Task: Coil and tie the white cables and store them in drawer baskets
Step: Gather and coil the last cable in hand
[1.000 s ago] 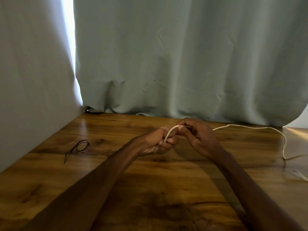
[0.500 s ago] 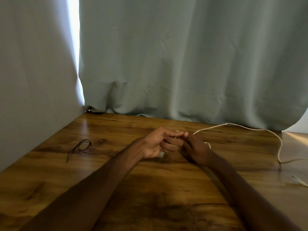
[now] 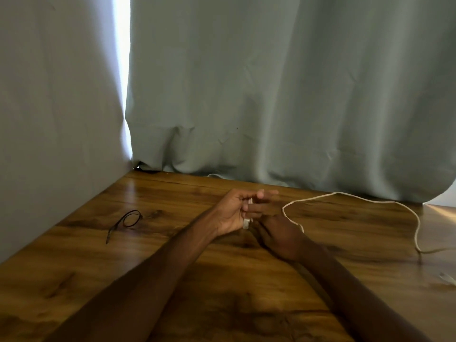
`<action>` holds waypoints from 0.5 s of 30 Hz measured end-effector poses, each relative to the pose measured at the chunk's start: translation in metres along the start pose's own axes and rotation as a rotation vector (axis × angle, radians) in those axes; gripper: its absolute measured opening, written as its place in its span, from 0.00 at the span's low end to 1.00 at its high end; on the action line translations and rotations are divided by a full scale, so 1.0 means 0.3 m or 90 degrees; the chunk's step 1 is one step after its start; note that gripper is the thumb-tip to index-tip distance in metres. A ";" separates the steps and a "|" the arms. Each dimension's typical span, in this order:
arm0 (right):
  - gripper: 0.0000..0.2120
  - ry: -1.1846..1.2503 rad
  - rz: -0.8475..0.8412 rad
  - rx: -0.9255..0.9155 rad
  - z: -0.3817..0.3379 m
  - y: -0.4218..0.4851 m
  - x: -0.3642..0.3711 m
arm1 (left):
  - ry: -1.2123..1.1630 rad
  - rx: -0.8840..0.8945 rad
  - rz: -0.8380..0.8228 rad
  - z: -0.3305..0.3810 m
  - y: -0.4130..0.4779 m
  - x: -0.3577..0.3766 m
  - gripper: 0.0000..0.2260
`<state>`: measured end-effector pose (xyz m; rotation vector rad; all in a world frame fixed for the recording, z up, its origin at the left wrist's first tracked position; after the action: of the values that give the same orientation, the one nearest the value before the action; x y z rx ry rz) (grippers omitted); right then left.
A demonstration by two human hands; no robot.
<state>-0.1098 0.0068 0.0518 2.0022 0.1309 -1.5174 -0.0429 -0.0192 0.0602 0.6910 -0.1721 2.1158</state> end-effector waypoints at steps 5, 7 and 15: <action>0.11 0.078 -0.069 0.015 -0.049 0.000 0.033 | 0.033 0.123 0.152 0.076 0.002 -0.112 0.17; 0.12 0.090 -0.067 0.031 -0.044 0.006 0.006 | 0.027 0.152 0.191 0.098 -0.004 -0.152 0.13; 0.09 0.140 0.035 -0.019 -0.060 -0.009 -0.138 | 0.197 0.155 0.324 0.063 0.012 -0.255 0.12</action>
<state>-0.1100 0.0300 0.0908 2.1273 0.1853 -1.2507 -0.0027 -0.0824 0.0354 0.4778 0.0944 2.7345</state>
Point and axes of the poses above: each hand's wrist, its own y-axis towards the middle knuckle, its own x-axis out of the palm, z = x × y, the point moved 8 cm from there along y, towards the middle knuckle, and after that the axes turned 2 degrees about z, right-handed, at the moved point
